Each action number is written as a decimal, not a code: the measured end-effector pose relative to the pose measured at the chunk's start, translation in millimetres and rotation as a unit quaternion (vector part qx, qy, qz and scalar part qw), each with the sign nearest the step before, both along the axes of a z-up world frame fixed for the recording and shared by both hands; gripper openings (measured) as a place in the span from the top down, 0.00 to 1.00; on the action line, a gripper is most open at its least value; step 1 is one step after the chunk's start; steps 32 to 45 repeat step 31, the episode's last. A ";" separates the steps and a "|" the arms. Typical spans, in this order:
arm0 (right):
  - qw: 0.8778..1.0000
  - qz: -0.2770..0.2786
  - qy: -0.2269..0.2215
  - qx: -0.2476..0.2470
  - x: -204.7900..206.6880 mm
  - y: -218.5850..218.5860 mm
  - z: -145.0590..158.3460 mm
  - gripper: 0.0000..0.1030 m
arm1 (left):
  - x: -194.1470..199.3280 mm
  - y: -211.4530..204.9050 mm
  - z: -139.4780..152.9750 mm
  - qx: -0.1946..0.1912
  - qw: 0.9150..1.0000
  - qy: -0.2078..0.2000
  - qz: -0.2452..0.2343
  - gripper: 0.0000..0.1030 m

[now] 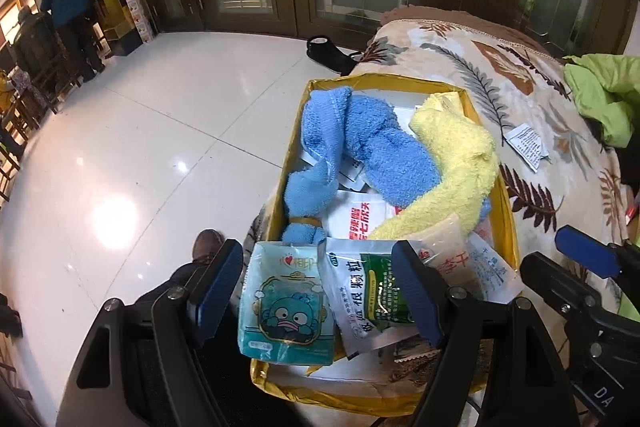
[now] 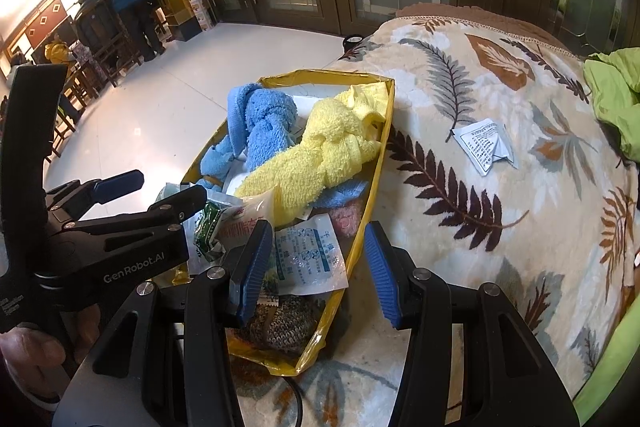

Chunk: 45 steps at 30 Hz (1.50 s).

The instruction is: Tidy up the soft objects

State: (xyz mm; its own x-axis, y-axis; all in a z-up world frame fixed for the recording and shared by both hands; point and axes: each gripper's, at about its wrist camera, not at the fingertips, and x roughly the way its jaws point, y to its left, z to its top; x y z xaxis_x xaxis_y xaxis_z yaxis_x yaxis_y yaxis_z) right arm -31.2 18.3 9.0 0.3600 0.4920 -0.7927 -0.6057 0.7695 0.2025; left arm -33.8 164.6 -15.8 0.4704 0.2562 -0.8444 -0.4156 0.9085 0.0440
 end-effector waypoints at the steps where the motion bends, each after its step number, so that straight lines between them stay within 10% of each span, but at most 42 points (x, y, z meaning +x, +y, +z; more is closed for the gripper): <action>1: 1.000 0.000 0.000 -0.001 -0.1 -0.2 -0.6 0.53 | 0.6 -0.2 0.2 0.001 1.000 0.000 -0.001 0.26; 45: 1.000 -0.011 0.011 -0.002 0.8 -12.6 -4.7 0.53 | 0.2 -18.0 16.2 0.027 0.998 -0.037 -0.036 0.20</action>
